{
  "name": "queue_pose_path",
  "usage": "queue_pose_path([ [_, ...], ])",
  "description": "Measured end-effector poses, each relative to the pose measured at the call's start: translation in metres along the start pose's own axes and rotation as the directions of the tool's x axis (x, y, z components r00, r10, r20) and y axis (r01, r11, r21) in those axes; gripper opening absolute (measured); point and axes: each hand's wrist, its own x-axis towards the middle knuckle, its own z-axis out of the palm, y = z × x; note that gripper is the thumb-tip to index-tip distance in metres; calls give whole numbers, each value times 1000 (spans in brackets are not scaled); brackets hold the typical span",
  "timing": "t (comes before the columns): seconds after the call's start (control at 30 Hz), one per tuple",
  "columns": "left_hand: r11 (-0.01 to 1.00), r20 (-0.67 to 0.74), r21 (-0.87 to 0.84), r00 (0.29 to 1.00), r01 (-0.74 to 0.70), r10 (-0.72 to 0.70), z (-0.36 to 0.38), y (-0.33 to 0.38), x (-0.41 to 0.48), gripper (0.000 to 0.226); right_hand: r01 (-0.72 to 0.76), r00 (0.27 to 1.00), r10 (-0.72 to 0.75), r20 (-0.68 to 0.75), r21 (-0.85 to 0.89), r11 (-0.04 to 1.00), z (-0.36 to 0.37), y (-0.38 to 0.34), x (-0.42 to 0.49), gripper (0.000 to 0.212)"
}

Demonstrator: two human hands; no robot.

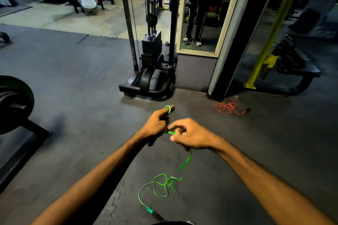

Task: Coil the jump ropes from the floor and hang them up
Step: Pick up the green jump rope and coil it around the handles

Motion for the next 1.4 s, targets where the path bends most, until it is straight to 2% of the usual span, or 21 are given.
queue_pose_path([
  [0.07, 992, 180, -70, 980, 102, -88, -1, 6, -9, 25, 36, 992, -12, -129, 186, 982, -22, -5, -1, 15],
  [0.1, 970, 273, -149, 951, 192, -146, -2, 9, -11, 25, 53, 983, -11, -181, 229, 972, -33, -5, -1, 16],
  [0.17, 922, 444, -189, 866, 339, -228, -4, 14, -16, 61, 78, 965, 2, -262, 294, 953, -50, -2, 2, 12],
  [0.23, 926, 535, -150, 816, 347, -219, -2, 24, -21, 78, 95, 938, 29, -344, 337, 937, -56, 7, 10, 8],
  [0.33, 925, 512, -267, 853, 270, -101, 8, 37, -29, 58, 81, 853, 150, -500, 411, 908, -46, 30, 22, 3],
  [0.43, 784, 406, -553, 913, 281, -41, 11, 45, -26, 40, -17, 802, 278, -529, 445, 896, -20, 52, 21, 17],
  [0.53, 636, 248, -736, 967, 232, -65, 2, 48, -16, 40, -160, 850, 350, -393, 440, 883, 16, 64, 9, 28],
  [0.6, 593, 146, -792, 988, 143, -44, -1, 42, -10, 40, -202, 909, 316, -273, 375, 905, 33, 63, -1, 27],
  [0.67, 663, 24, -747, 998, 58, -60, -1, 31, -5, 41, -183, 964, 208, -163, 159, 970, 37, 54, -10, 22],
  [0.73, 861, -49, -507, 997, 27, -60, 1, 21, -7, 42, -97, 992, 86, -87, -131, 987, 28, 38, -15, 21],
  [0.77, 942, -33, -335, 999, 24, -37, 3, 16, -11, 41, -27, 997, 7, -73, -278, 960, 21, 28, -14, 23],
  [0.83, 998, 135, -68, 991, 14, -5, 6, 9, -20, 31, 73, 990, -114, -78, -403, 912, 2, 9, -10, 19],
  [0.87, 999, 241, -15, 970, 28, -24, 7, 11, -26, 31, 86, 985, -137, -108, -384, 919, -9, 4, -5, 13],
  [0.9, 997, 324, -17, 944, 71, -61, 7, 15, -30, 45, 80, 979, -136, -154, -322, 943, -21, 3, -1, 9],
  [0.97, 980, 476, -84, 871, 180, -120, 4, 27, -33, 83, 57, 962, -86, -259, -119, 991, -42, 7, 6, 19],
  [1.0, 970, 523, -109, 843, 215, -128, 1, 34, -32, 94, 63, 948, -64, -312, -14, 998, -50, 12, 7, 26],
  [1.07, 951, 522, -192, 846, 242, -110, -3, 46, -27, 98, 123, 917, -35, -398, 197, 973, -51, 21, 7, 28],
  [1.13, 862, 477, -408, 875, 300, -79, -5, 54, -24, 87, 148, 883, 23, -468, 325, 934, -37, 30, 9, 21],
  [1.23, 525, 446, -743, 892, 414, -72, -7, 50, -22, 60, 26, 885, 190, -426, 453, 891, 0, 44, 11, 38],
  [1.3, 334, 387, -862, 921, 381, -51, -6, 48, -21, 52, -55, 919, 241, -312, 503, 862, 23, 48, 9, 46],
  [1.4, 245, 219, -940, 970, 239, -106, -6, 48, -15, 44, -170, 956, 241, -167, 352, 920, 41, 43, 1, 40],
])
